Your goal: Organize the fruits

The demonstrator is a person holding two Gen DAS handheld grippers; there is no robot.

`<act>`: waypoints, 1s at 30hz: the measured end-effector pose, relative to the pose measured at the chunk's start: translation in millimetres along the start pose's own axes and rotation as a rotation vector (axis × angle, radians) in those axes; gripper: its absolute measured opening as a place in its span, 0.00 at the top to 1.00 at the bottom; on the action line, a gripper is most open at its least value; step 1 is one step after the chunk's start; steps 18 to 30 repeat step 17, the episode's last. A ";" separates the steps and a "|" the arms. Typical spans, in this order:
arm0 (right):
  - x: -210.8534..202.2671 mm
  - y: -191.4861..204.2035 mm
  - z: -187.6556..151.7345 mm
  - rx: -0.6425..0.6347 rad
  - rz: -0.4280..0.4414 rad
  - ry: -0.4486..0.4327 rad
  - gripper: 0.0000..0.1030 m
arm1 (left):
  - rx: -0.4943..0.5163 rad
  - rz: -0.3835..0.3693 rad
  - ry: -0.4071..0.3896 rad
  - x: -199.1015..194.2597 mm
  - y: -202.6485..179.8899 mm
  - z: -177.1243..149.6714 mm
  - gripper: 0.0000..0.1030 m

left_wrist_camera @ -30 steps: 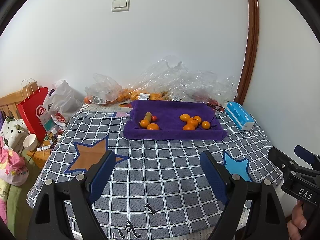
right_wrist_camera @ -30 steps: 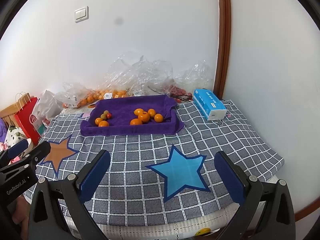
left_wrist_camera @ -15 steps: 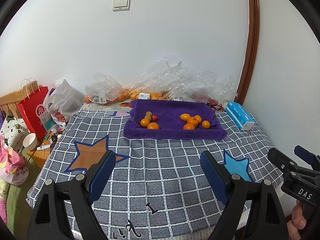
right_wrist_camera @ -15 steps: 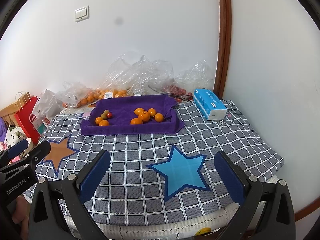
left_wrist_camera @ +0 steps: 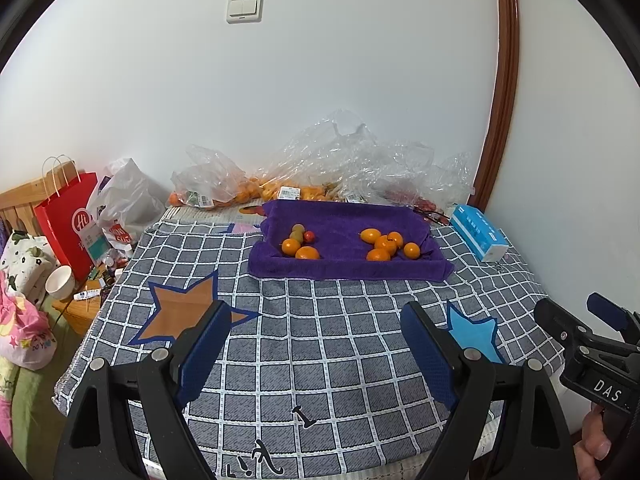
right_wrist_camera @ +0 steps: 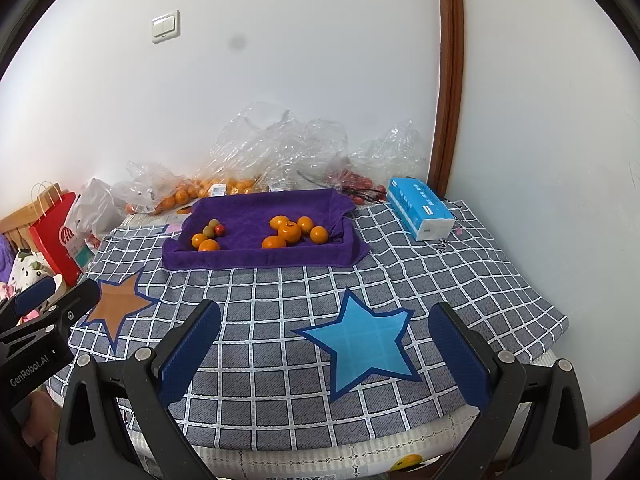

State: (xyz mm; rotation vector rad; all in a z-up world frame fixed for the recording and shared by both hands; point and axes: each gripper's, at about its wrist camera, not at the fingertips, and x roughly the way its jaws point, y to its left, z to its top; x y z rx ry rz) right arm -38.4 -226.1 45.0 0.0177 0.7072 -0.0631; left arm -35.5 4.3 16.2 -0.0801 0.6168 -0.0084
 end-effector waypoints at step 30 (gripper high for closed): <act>0.8 3.3 0.8 -0.011 0.004 0.000 0.01 | -0.006 0.006 -0.003 0.1 1.6 -0.3 0.16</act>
